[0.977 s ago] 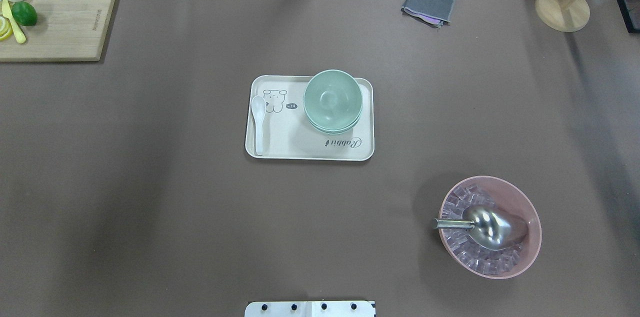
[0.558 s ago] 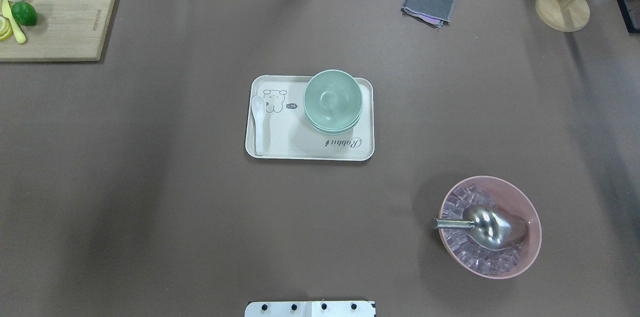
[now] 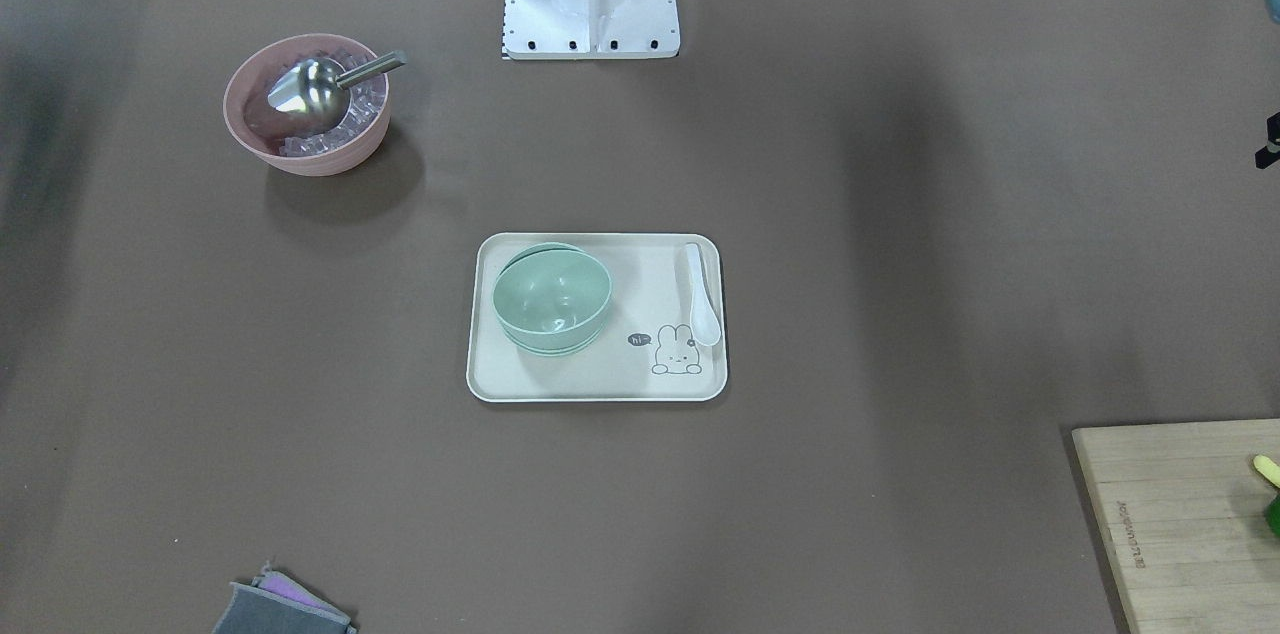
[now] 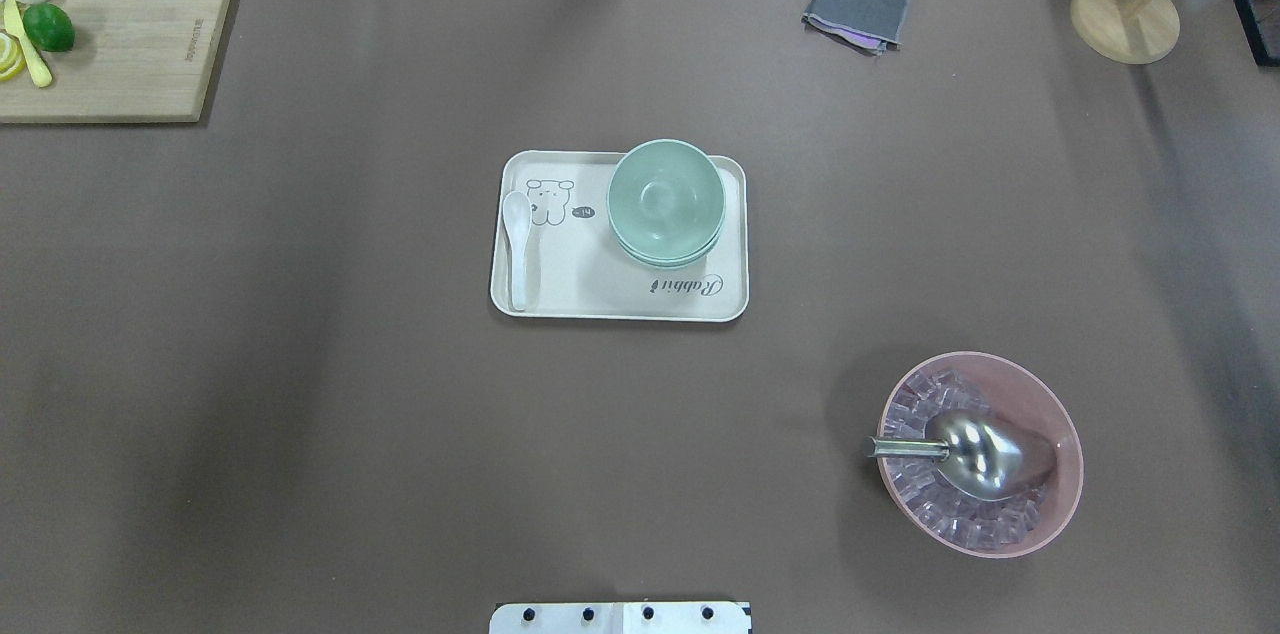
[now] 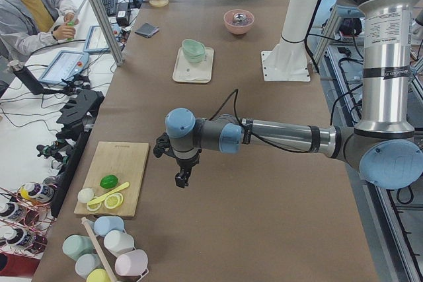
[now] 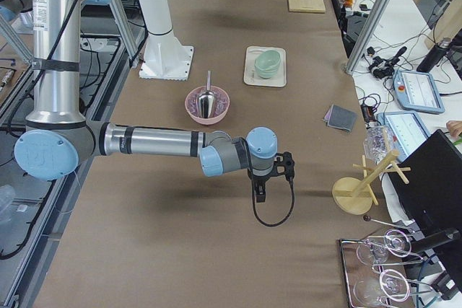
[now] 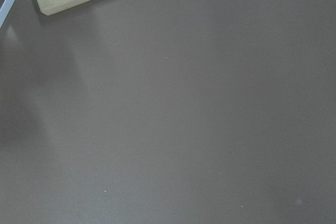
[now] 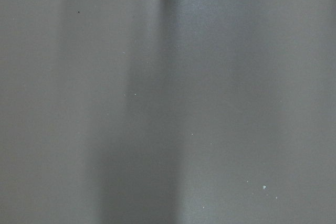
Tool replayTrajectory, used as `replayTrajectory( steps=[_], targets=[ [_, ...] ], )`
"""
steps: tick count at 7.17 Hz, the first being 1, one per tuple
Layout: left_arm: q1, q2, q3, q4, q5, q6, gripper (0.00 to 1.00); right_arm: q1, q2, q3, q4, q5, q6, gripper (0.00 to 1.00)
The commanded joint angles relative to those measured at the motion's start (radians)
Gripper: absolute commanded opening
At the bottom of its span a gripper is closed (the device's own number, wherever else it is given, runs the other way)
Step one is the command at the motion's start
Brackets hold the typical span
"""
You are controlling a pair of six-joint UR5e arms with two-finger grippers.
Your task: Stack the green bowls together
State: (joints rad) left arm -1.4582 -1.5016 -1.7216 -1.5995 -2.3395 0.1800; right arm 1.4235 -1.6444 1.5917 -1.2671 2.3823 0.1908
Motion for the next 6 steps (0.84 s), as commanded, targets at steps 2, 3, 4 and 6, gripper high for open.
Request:
replayTrajectory(
  steps=[2, 3, 4, 6],
  targets=[
    [-0.001, -0.003, -0.004, 0.000, 0.000, -0.004, 0.98, 0.000, 0.000, 0.001, 0.000, 0.000, -0.002, 1.00],
    [-0.001, -0.005, -0.006, 0.000, 0.000, -0.004, 0.98, 0.000, 0.000, 0.001, 0.000, 0.000, -0.004, 1.00],
    [-0.001, 0.001, -0.004, -0.002, -0.001, -0.002, 0.98, 0.000, 0.000, 0.002, 0.000, 0.002, -0.002, 1.00],
    [-0.004, 0.003, -0.019, -0.002, -0.038, -0.001, 0.98, 0.000, 0.000, 0.001, 0.000, 0.002, -0.002, 1.00]
  ],
)
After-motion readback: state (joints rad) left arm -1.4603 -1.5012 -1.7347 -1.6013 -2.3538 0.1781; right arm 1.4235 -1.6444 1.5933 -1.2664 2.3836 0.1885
